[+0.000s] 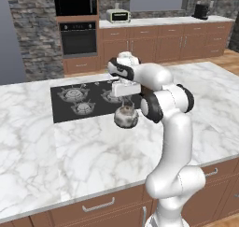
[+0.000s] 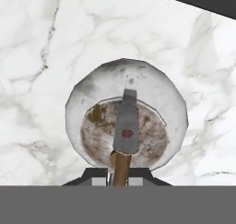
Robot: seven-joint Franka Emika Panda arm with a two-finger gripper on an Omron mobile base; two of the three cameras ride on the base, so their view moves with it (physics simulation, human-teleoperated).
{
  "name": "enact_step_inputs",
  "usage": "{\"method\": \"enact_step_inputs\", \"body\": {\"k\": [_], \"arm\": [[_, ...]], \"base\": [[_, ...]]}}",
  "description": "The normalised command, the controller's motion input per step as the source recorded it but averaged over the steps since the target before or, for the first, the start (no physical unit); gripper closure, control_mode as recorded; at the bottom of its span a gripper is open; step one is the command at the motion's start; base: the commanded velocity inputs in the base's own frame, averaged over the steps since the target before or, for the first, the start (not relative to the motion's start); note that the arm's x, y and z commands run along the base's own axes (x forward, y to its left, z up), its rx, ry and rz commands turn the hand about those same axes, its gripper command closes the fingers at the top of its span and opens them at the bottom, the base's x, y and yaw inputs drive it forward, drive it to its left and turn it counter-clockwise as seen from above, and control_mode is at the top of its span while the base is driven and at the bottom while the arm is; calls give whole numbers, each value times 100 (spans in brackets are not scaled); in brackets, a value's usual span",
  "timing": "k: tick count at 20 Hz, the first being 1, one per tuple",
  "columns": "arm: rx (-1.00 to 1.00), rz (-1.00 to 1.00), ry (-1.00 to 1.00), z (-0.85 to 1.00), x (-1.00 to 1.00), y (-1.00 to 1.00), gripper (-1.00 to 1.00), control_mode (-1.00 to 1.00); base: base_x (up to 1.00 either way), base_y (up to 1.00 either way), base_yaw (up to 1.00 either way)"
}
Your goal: Pick the kettle from the counter and place it on a stove burner. Then turn the burner on.
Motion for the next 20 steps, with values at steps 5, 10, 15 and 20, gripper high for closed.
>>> {"method": "enact_step_inputs", "body": {"k": [5, 10, 15, 20], "arm": [[5, 0, -40, 87, -53, -11, 100, -100], [2, 0, -51, 88, -61, -4, 100, -100], [0, 0, -36, 34, -40, 0, 100, -100], [0, 0, 0, 0, -8, -1, 100, 100]], "base": [[0, 0, 0], [0, 0, 0], [0, 0, 0], [-60, -9, -8]]}}
